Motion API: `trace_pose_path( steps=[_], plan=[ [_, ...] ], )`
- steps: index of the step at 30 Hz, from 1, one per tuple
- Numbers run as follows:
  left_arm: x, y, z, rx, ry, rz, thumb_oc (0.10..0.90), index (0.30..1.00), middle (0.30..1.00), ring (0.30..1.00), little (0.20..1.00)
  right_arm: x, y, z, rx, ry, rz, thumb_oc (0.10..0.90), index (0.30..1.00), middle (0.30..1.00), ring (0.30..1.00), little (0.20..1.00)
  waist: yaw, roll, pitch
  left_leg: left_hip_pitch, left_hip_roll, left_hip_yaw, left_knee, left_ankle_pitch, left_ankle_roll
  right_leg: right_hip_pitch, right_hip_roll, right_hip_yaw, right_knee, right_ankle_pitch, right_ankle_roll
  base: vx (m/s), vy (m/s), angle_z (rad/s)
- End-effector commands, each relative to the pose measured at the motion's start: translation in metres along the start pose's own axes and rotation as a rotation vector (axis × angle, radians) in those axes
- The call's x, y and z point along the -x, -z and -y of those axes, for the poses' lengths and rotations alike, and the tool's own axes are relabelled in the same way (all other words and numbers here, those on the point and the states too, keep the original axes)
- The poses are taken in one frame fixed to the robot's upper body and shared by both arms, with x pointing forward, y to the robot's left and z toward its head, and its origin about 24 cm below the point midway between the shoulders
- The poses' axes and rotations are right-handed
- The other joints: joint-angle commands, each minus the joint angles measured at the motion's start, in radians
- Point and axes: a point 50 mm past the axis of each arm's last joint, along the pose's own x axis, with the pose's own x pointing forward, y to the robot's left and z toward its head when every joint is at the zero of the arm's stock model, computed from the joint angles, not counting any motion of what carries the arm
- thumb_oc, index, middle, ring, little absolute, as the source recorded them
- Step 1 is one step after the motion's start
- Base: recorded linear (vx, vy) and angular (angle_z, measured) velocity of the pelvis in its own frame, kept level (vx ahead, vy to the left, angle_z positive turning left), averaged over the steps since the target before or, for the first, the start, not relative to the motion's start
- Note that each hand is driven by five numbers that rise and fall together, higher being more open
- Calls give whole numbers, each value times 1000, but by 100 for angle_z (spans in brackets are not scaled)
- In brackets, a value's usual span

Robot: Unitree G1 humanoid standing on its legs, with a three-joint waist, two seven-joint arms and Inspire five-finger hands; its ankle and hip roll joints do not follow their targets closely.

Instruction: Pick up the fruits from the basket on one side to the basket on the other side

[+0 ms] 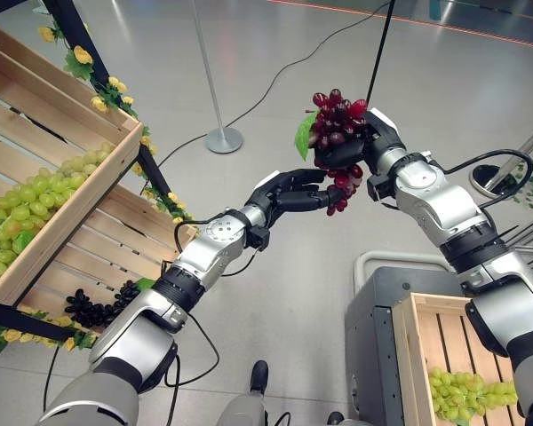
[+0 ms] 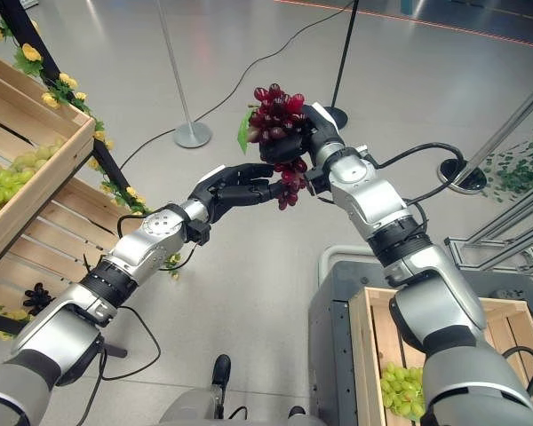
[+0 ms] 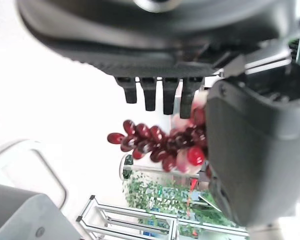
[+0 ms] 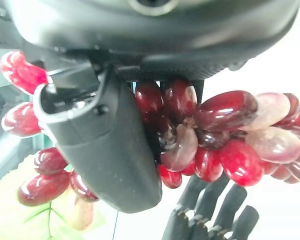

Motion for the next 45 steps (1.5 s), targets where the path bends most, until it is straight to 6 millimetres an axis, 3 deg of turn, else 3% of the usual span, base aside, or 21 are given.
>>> trace_pose_path(
  steps=[1, 5, 11, 21, 34, 45],
  plan=[
    [5, -24, -10, 11, -65, 190, 800, 900, 900, 900, 900, 8, -17, 32, 14, 166, 168, 400, 300, 300, 300, 300, 16, -45, -197, 163, 16, 83, 1, -211, -36, -87, -3, 35, 1, 93, -47, 0, 0, 0],
    [12, -26, -15, -120, -169, 231, 800, 900, 900, 900, 900, 10, -14, 33, 11, 169, 164, 400, 300, 300, 300, 300, 21, -47, -195, 162, 14, 77, 1, -211, -34, -88, -3, 33, 1, 93, -47, 0, 0, 0],
    [13, -18, -10, -173, -171, 213, 800, 900, 900, 900, 900, 12, -12, 31, -8, 140, 186, 400, 300, 300, 300, 300, 23, -49, -193, 159, 13, 74, 1, -211, -33, -90, -6, 28, 1, 95, -46, 0, 0, 0],
    [10, -7, -1, -132, -146, 167, 800, 900, 900, 900, 900, 13, -18, 10, -76, 31, 230, 400, 300, 300, 300, 300, 18, -49, -191, 159, 14, 77, 1, -209, -33, -91, -8, 28, 1, 97, -44, 0, 0, 0],
    [8, 23, 12, -12, -48, 63, 800, 900, 900, 900, 900, 17, -43, -19, -131, -116, 342, 400, 300, 300, 300, 300, 8, -45, -194, 169, 17, 86, 1, -213, -34, -86, -7, 39, 1, 96, -43, 0, 0, 0],
    [3, 19, 10, 32, -91, 95, 800, 900, 900, 900, 900, 19, -42, -50, -264, -288, 313, 400, 300, 300, 300, 300, 0, -49, -202, 168, 17, 93, 1, -209, -34, -89, -7, 44, 1, 97, -45, 0, 0, 0]
  ],
)
